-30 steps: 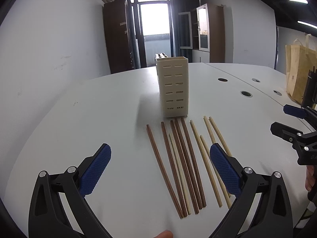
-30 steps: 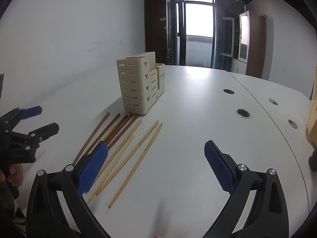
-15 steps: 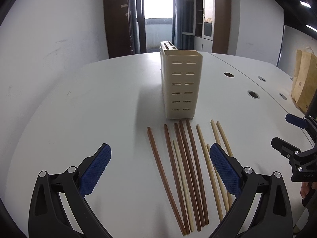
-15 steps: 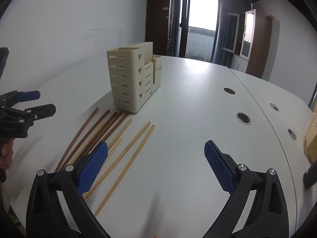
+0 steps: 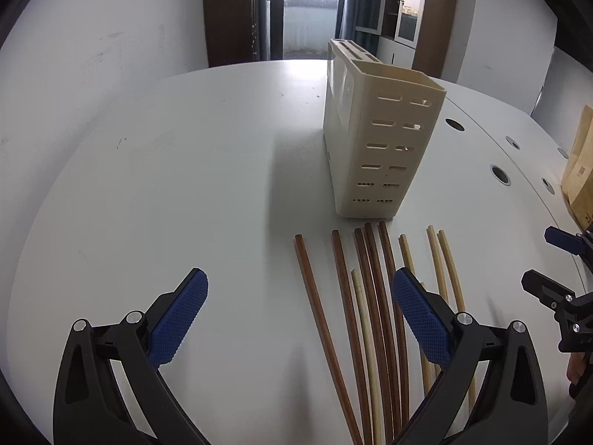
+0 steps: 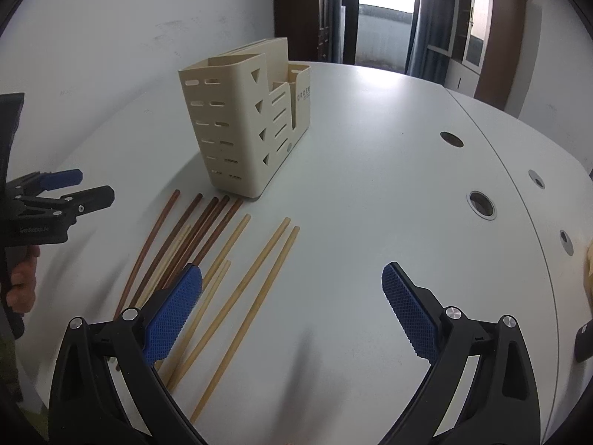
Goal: Organize utensils
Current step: 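Grasp a brown chopstick with the left gripper while the right gripper grasps a light chopstick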
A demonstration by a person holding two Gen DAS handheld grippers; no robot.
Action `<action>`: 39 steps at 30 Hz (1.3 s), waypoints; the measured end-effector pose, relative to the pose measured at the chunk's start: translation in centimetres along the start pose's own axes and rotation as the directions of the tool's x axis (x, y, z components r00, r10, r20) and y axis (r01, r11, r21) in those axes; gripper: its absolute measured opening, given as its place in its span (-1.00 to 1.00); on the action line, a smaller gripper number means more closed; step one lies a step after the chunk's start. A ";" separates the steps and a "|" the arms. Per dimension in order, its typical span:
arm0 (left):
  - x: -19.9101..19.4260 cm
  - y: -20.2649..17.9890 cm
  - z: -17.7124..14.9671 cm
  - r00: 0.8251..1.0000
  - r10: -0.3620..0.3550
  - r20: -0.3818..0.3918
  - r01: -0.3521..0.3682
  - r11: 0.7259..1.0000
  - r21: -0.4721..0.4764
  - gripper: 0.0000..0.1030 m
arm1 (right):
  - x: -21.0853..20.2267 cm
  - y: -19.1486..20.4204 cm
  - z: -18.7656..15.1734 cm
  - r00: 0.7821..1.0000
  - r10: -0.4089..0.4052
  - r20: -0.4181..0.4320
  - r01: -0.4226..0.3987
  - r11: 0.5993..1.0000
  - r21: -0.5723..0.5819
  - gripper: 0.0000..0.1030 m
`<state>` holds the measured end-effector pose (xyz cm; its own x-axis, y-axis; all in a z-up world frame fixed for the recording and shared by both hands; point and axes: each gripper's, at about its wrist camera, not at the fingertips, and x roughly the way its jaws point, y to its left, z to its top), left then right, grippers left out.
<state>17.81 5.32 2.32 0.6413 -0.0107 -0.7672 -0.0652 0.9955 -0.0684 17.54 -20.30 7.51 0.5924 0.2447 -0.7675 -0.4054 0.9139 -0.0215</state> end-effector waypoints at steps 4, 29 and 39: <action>1.4 0.2 0.9 0.999 -0.003 -0.039 0.003 1.000 -0.002 0.89 | 1.6 -0.2 0.9 0.998 0.006 -0.065 -0.006 1.000 0.007 0.92; 9.0 1.9 2.5 0.970 -0.009 -0.242 -0.002 0.999 -0.043 0.29 | 9.4 -1.2 2.5 0.966 -0.010 -0.257 0.032 0.996 0.079 0.29; 10.3 0.3 2.7 0.964 0.001 -0.268 -0.006 1.000 -0.017 0.08 | 11.3 -1.1 2.5 0.956 -0.016 -0.292 0.037 0.997 0.067 0.06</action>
<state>26.47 5.80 -3.92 0.4134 -0.0344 -0.9099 -0.0823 0.9938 -0.0749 26.44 -17.71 0.43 0.3695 0.1245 -0.9209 -0.3350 0.9422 -0.0070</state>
